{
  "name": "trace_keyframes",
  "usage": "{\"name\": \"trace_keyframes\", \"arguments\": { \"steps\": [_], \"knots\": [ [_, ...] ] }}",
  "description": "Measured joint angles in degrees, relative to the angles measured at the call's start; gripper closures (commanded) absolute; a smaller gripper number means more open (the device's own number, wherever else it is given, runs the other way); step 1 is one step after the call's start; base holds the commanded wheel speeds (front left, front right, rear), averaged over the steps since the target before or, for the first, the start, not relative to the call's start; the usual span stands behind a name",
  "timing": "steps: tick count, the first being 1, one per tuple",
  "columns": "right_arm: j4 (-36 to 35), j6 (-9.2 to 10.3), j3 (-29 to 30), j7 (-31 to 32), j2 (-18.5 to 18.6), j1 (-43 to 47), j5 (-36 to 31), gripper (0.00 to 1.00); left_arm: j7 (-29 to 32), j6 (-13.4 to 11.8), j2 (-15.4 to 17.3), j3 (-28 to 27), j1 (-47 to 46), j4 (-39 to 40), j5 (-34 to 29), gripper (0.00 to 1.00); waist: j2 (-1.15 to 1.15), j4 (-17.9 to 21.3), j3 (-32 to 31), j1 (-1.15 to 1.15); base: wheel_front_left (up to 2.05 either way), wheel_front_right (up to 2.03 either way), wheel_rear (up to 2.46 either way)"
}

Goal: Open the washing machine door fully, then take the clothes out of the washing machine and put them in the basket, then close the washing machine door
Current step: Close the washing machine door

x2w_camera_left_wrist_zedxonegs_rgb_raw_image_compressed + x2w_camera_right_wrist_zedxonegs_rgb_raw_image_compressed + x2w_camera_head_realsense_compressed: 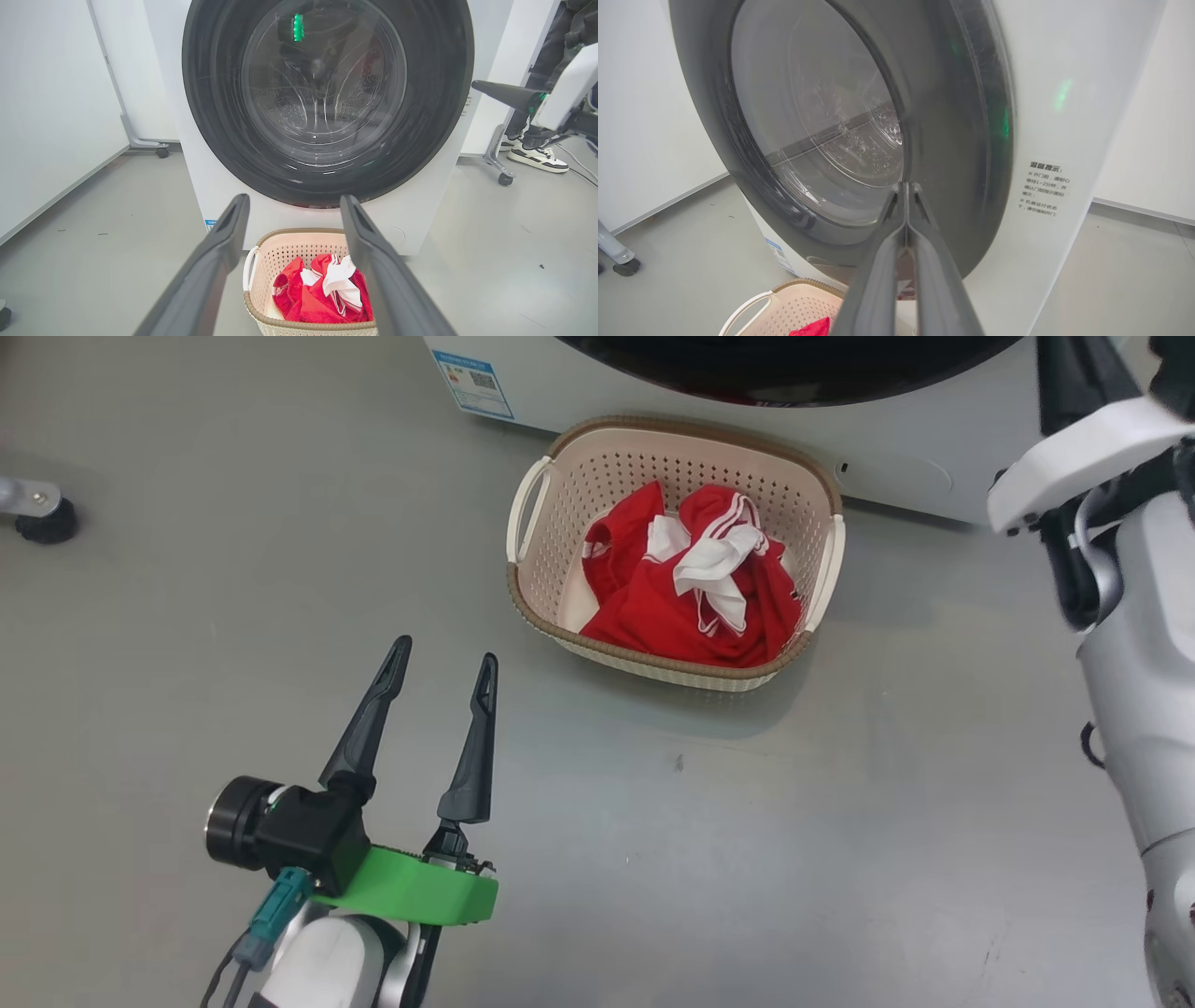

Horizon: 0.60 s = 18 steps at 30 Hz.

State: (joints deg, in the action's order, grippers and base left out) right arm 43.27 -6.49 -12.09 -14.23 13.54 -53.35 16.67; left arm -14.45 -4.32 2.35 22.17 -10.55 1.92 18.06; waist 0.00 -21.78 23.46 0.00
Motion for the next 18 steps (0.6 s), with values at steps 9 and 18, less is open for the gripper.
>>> {"name": "trace_keyframes", "arguments": {
  "steps": [9,18],
  "knots": [
    [-4.63,-0.47,-0.14,-0.05,-4.86,9.18,1.53,0.00,0.00,-0.51,0.26,-1.82,0.96,-1.38,0.00,0.00,0.00,3.49,-3.79,0.00,0.00,0.00,0.00],
    [-11.27,-0.42,0.52,-0.27,-6.67,17.95,1.05,0.00,0.00,-0.49,1.43,-2.07,2.98,-3.36,0.01,0.00,0.00,7.32,-8.02,0.00,0.00,0.00,0.00]
  ]
}}
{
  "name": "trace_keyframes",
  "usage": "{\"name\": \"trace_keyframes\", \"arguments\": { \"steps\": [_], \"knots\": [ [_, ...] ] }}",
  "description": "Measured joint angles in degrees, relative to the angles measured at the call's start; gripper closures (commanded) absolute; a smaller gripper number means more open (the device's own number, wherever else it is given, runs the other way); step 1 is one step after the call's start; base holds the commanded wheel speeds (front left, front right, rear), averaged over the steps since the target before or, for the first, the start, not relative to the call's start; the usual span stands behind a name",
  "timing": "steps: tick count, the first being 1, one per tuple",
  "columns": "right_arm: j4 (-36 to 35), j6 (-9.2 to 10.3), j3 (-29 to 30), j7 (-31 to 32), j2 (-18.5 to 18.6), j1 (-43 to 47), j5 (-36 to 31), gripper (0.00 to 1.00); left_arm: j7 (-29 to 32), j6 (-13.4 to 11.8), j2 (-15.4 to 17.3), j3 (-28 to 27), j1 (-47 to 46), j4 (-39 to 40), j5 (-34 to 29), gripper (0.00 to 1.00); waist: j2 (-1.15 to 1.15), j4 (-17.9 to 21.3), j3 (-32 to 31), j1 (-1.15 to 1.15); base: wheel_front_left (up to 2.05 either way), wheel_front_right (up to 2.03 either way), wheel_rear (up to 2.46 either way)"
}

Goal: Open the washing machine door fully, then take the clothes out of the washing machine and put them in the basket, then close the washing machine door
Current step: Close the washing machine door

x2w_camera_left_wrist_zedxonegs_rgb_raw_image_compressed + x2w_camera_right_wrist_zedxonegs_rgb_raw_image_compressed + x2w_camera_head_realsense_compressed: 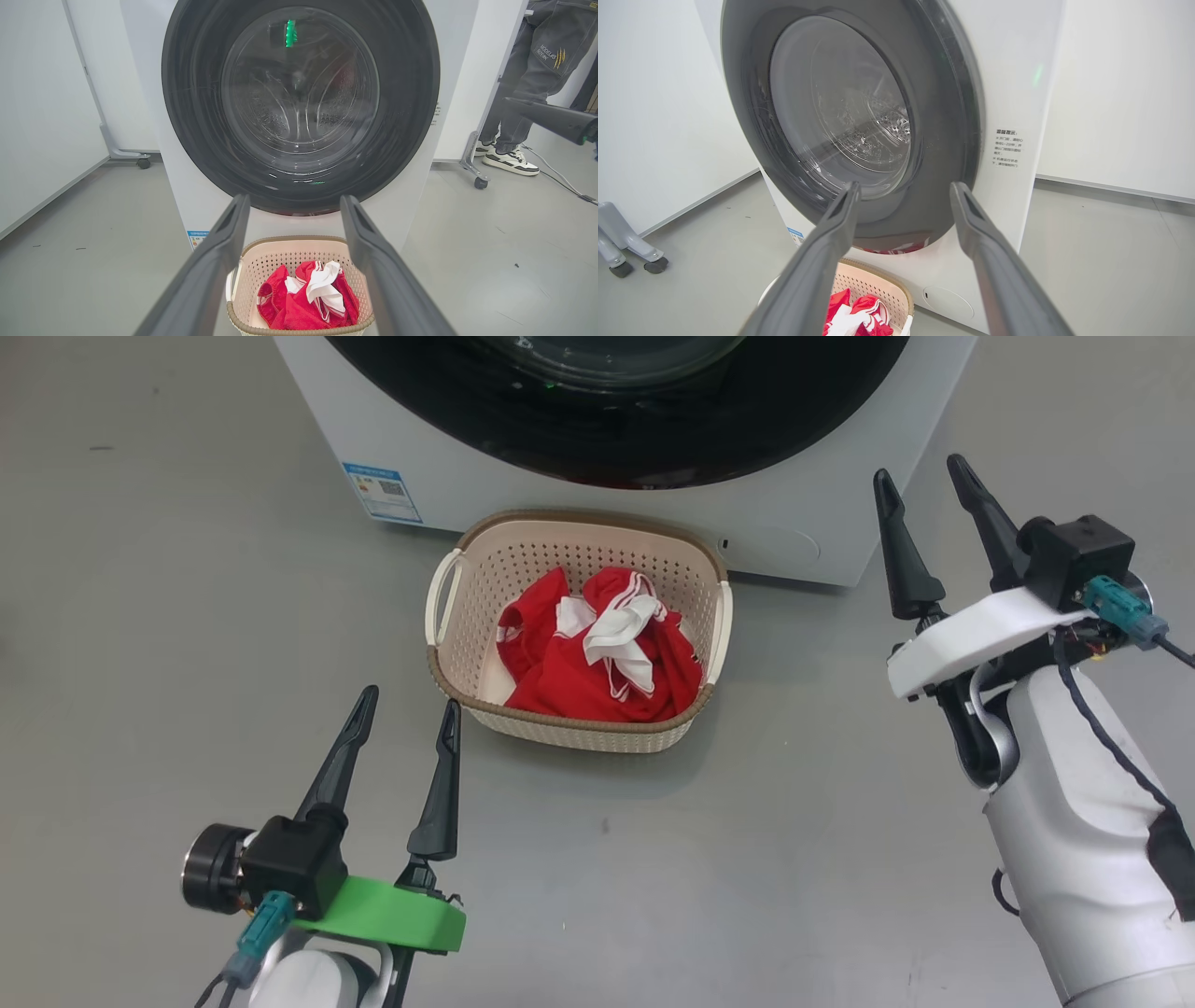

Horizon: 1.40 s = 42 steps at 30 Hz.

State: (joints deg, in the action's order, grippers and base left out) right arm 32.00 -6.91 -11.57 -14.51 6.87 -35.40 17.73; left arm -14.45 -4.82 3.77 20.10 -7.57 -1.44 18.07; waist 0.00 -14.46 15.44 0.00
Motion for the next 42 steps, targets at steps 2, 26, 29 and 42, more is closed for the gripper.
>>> {"name": "trace_keyframes", "arguments": {
  "steps": [2,26,29,42],
  "knots": [
    [-1.13,0.44,0.86,0.00,-0.05,2.15,-0.12,0.00,0.00,0.00,0.44,-0.10,0.38,-0.20,0.00,0.00,0.00,0.85,-1.00,0.00,0.00,0.00,0.00],
    [-11.44,2.97,0.88,0.00,-3.32,30.21,-0.56,0.00,0.33,0.55,2.00,0.19,8.26,-3.54,1.19,0.00,0.00,9.89,-13.35,0.00,0.00,0.00,0.00],
    [-12.41,3.11,0.75,0.00,-3.37,32.49,-0.58,0.00,0.35,0.55,2.02,0.20,9.12,-3.54,1.54,0.00,0.00,10.36,-14.54,0.00,0.00,0.00,0.00],
    [-17.13,4.77,0.63,0.00,-3.66,36.99,-0.75,0.00,0.77,0.52,2.22,-0.03,11.28,-3.01,1.96,0.00,0.00,11.13,-16.17,0.00,0.00,0.00,0.00]
  ]
}}
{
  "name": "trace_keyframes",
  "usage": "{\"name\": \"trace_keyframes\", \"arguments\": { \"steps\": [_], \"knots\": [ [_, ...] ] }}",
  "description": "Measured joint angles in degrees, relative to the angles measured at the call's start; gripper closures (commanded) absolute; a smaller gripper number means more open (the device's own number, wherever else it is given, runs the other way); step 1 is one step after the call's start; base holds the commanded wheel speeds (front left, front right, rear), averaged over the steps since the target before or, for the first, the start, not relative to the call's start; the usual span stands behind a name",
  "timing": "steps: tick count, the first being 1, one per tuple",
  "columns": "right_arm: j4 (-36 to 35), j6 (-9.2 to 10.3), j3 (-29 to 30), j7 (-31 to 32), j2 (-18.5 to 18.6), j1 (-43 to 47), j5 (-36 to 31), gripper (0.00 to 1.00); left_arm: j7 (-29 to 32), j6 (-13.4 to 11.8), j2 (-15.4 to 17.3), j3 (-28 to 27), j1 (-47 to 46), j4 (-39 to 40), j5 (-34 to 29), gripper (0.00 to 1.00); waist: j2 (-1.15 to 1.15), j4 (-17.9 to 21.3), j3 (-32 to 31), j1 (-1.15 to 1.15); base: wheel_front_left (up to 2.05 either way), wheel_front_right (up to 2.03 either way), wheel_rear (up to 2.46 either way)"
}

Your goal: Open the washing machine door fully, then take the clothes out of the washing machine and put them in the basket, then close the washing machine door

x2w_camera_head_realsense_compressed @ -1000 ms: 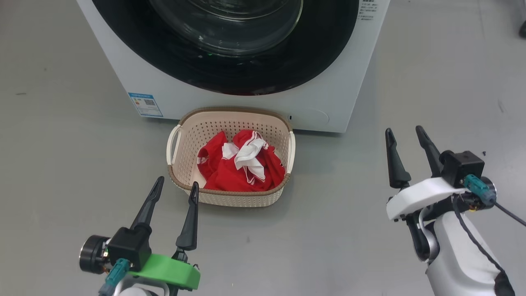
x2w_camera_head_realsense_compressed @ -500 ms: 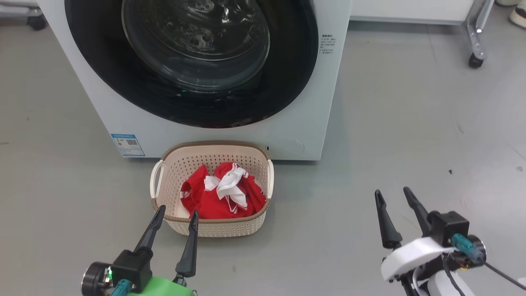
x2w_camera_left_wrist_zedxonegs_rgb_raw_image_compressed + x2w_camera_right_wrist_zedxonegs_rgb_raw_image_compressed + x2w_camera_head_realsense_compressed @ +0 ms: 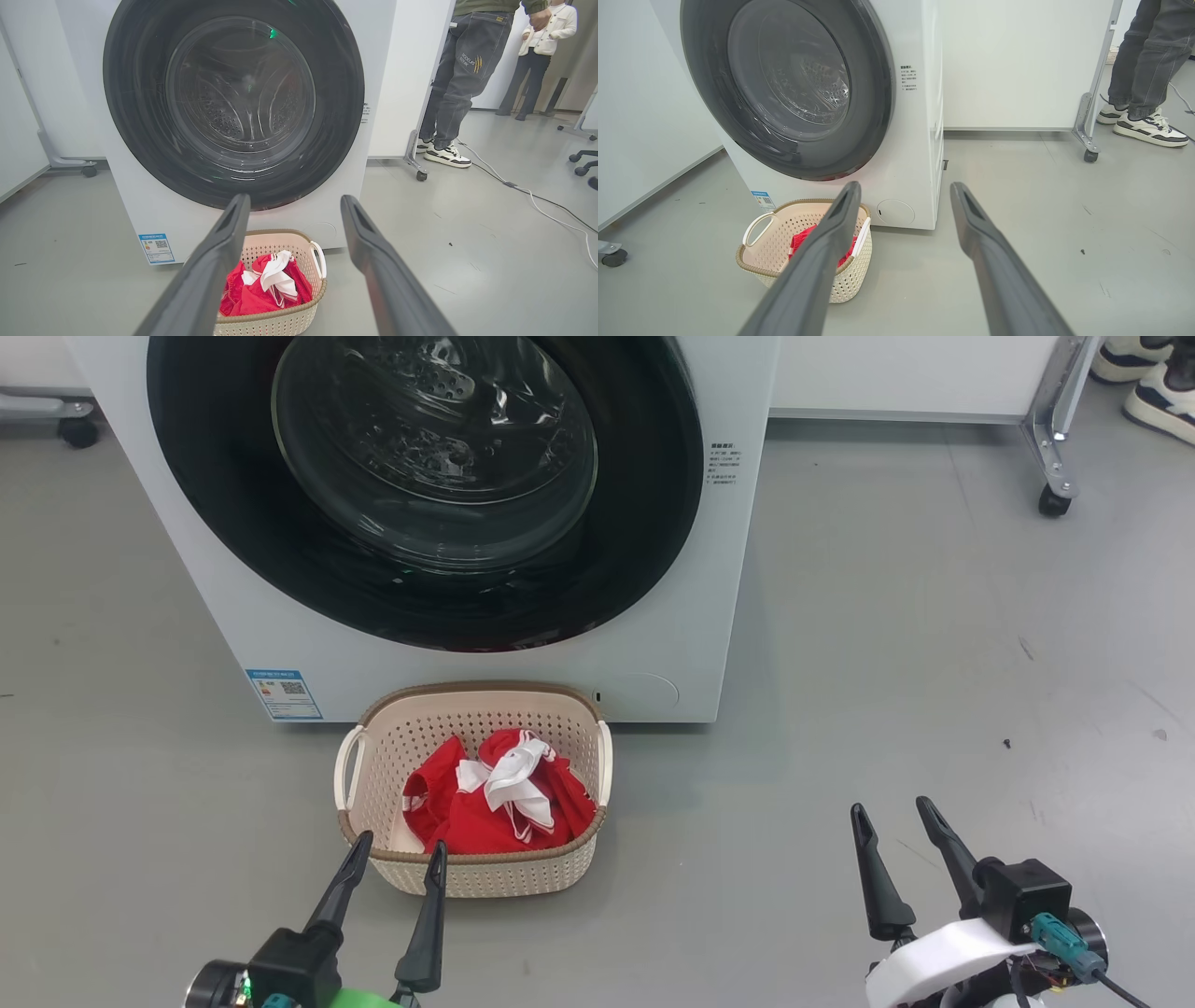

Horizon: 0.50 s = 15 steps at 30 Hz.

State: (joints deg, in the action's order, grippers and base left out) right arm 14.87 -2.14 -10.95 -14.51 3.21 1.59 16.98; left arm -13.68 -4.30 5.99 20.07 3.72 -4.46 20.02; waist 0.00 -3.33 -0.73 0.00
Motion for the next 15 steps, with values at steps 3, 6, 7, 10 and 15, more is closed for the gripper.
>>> {"name": "trace_keyframes", "arguments": {
  "steps": [3,6,7,10,15],
  "knots": [
    [-0.80,0.27,0.00,0.00,-0.02,0.59,-0.01,0.00,0.00,-0.01,0.01,-0.21,0.21,0.25,0.01,0.00,0.00,0.10,-0.08,0.00,0.00,0.00,0.00],
    [-1.52,0.34,0.00,0.00,-0.05,1.29,-0.22,0.00,0.00,-0.01,0.02,-0.23,0.48,0.47,0.09,0.00,0.00,0.16,-0.13,0.00,0.00,0.00,0.00],
    [-1.65,0.43,0.00,0.00,-0.09,1.47,-0.34,0.00,0.00,-0.01,0.02,-0.24,0.60,0.57,0.10,0.00,0.00,0.17,-0.14,0.00,0.00,0.00,0.00],
    [-2.33,0.78,-0.01,0.00,-0.14,1.97,-0.43,0.00,0.01,-0.02,0.04,-0.25,0.90,0.75,0.13,0.00,0.00,0.17,-0.13,0.00,0.00,0.00,0.00],
    [-3.21,0.85,-0.08,0.00,-0.26,2.83,-0.47,0.00,0.08,-0.18,0.15,-0.30,0.97,1.22,0.13,0.00,0.00,0.09,-0.11,0.00,0.00,0.00,0.00]
  ]
}}
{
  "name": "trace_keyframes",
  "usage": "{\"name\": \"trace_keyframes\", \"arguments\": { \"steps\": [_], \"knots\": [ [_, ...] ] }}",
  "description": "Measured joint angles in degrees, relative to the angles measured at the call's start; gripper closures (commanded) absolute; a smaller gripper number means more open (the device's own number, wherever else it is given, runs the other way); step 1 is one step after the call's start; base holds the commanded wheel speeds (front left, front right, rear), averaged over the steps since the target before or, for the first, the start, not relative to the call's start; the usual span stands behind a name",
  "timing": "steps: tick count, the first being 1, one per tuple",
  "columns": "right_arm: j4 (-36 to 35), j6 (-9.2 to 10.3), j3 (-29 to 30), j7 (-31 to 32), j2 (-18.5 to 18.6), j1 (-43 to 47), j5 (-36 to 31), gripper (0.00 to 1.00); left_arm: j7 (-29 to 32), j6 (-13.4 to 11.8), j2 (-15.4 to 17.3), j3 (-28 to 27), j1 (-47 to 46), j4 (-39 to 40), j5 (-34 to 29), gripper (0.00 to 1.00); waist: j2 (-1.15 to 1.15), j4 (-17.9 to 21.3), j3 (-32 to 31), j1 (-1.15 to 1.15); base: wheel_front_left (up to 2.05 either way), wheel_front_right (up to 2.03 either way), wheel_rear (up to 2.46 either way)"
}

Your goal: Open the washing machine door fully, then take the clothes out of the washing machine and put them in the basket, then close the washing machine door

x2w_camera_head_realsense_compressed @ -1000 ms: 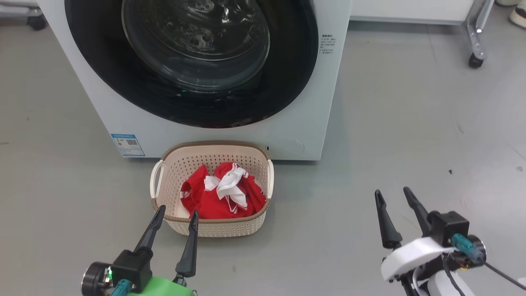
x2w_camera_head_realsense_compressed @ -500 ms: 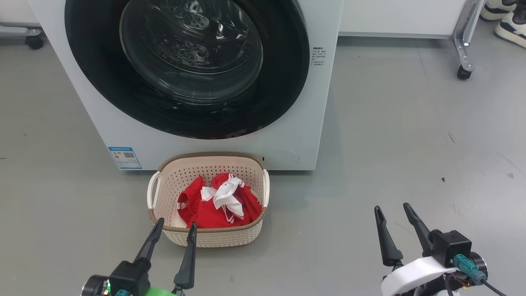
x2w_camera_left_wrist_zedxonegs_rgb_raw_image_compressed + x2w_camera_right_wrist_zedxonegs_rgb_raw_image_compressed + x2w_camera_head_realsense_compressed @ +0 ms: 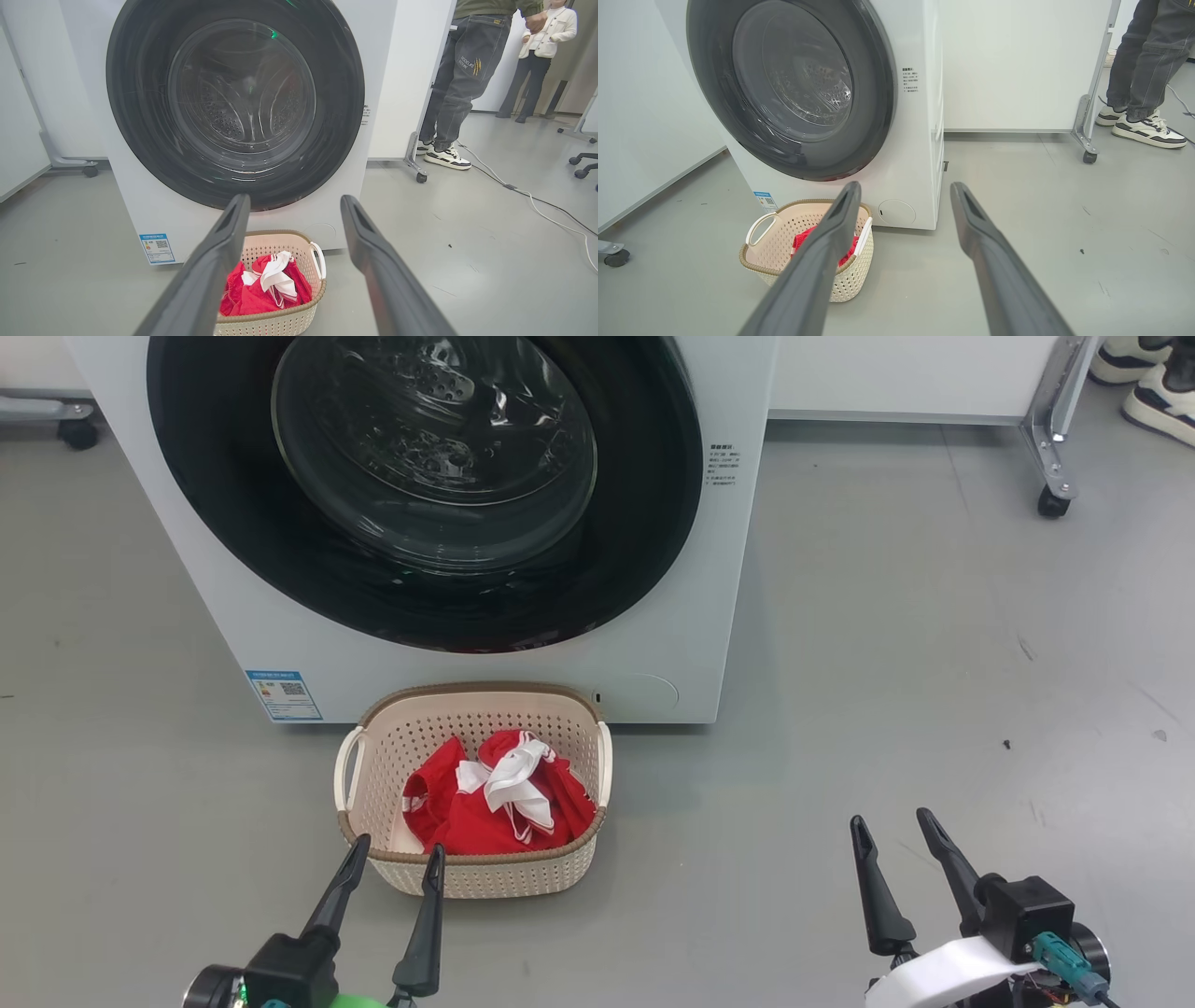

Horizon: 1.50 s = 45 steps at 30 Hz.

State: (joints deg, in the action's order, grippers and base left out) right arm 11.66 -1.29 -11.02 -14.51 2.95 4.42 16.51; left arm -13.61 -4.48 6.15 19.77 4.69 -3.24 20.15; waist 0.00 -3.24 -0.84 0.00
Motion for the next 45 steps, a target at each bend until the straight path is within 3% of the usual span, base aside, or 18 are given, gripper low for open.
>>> {"name": "trace_keyframes", "arguments": {
  "steps": [16,17,27,45],
  "knots": [
    [-2.11,0.45,-0.14,0.00,-0.18,1.43,-0.12,0.00,0.80,-0.30,0.23,-0.04,0.06,0.73,0.00,0.00,0.00,-0.16,0.20,0.00,0.00,0.00,0.00],
    [-2.15,0.45,-0.14,0.00,-0.18,1.59,-0.12,1.00,1.00,-0.30,0.23,-0.02,0.07,0.74,0.01,1.00,0.00,-0.16,0.22,0.00,0.00,0.00,0.00],
    [1.63,0.36,-0.43,0.08,-0.89,3.89,1.12,1.00,1.00,-0.24,-0.32,0.97,1.82,-3.24,0.89,1.00,0.00,-0.09,0.28,0.00,0.00,0.00,0.00],
    [0.42,-0.36,1.70,2.46,-0.93,3.76,15.78,1.00,2.98,1.34,-1.08,-2.24,1.88,-2.45,15.01,1.00,0.00,0.58,0.49,0.00,0.00,0.00,0.00]
  ]
}}
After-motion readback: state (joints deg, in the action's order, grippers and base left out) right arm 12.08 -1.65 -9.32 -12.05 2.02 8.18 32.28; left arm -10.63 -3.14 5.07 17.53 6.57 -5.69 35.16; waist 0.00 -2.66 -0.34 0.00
